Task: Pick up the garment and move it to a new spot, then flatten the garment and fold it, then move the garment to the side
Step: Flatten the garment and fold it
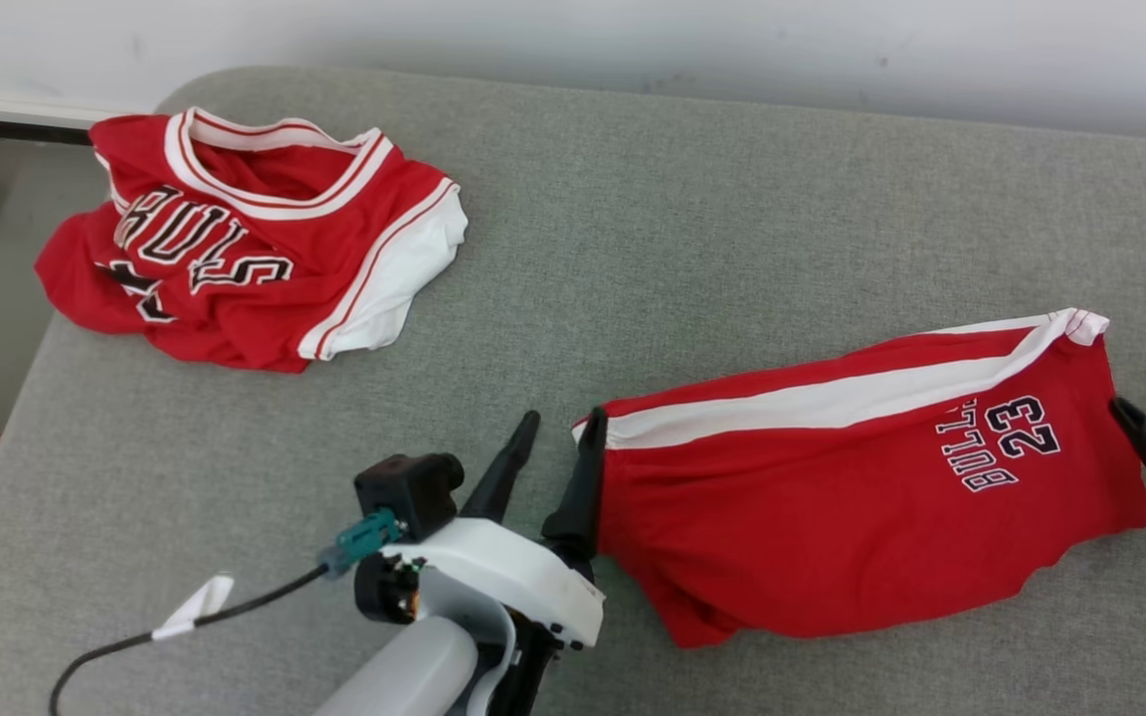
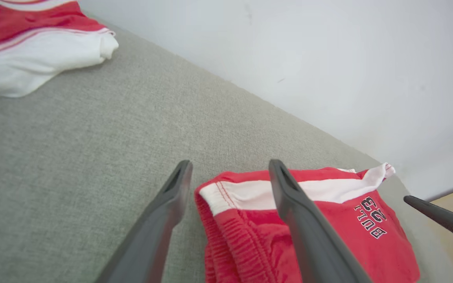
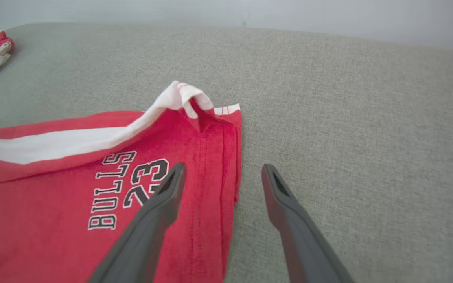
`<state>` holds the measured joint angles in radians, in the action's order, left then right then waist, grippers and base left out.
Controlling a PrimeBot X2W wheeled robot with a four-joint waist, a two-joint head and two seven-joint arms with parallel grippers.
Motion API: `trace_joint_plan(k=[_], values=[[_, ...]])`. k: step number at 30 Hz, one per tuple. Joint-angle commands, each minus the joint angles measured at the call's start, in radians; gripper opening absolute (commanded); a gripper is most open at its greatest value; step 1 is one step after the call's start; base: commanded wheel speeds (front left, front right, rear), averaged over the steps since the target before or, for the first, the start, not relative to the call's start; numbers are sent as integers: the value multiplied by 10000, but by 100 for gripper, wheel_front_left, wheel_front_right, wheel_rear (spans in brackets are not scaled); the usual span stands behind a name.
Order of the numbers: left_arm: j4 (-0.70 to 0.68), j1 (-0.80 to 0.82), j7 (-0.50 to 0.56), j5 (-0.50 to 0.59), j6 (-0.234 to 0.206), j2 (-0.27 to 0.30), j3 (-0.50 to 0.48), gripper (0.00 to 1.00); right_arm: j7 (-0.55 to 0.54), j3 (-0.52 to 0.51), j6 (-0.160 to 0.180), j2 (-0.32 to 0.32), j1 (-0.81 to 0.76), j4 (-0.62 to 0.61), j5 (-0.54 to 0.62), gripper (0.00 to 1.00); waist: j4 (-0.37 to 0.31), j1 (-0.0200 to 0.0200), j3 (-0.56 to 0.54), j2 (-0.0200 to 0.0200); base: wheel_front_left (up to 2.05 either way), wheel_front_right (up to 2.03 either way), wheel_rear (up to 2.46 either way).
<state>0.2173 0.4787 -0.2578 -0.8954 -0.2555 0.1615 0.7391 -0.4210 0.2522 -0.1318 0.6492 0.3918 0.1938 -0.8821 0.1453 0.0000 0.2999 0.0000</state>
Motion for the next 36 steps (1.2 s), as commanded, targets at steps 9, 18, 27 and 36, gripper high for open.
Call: trace_joint_plan(k=[9, 18, 27, 36], values=[[-1773, -1296, -62, 3985, -323, -211, -1085, 100, 230, 71, 21, -100, 147, 771, 361, 100, 254, 0, 391, 0, 0, 0, 0], [-2014, -2203, -63, 5706, 345, -762, -1814, 100, -239, 332, 18, -760, 832, 2303, 418, 100, 805, 0, 631, 0, 0, 0, 0], [-1899, -2856, -64, 6515, 947, -999, -2646, 100, -589, 896, -29, -1431, 920, 2382, -538, 0, 842, 0, 400, 0, 0, 0, 0], [-1801, -3465, -65, 6986, 1463, -1067, -3256, 100, 151, 327, 20, -993, 969, 2608, -1234, 0, 338, 0, -26, 0, 0, 0, 0]])
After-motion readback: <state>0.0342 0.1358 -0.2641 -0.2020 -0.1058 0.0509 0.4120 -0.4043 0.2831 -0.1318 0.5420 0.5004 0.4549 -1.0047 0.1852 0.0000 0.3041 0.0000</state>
